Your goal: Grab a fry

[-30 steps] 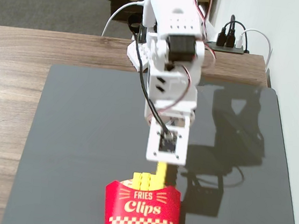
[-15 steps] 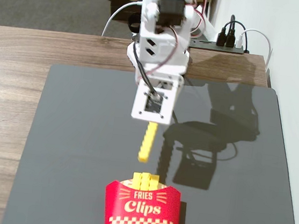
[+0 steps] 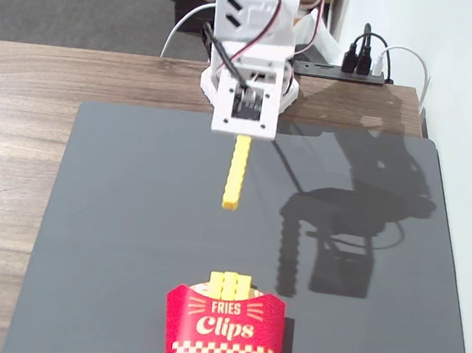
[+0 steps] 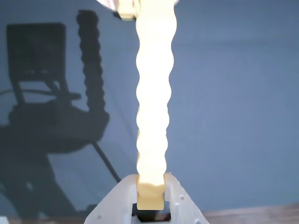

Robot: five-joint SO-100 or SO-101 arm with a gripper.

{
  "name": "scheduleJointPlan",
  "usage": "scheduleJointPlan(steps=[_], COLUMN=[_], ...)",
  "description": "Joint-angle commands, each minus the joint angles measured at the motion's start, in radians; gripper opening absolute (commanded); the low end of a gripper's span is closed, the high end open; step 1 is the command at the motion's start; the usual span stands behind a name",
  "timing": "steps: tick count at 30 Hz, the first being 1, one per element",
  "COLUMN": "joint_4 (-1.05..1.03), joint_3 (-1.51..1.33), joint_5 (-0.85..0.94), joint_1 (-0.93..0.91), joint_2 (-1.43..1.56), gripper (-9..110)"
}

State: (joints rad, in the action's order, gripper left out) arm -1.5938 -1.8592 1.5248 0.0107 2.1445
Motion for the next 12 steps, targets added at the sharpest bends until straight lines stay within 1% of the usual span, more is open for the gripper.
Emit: scheduleJointPlan(steps=[1, 5, 12], joint_4=[-0.069, -0.115, -0.109], joint_3=[0.143, 0.245, 0.249], joint_5=[0.017, 0.018, 0.021], joint_1=[0.017, 0.025, 0.026], joint_2=[-0.020, -0.067, -0.095], gripper=[1, 1, 1])
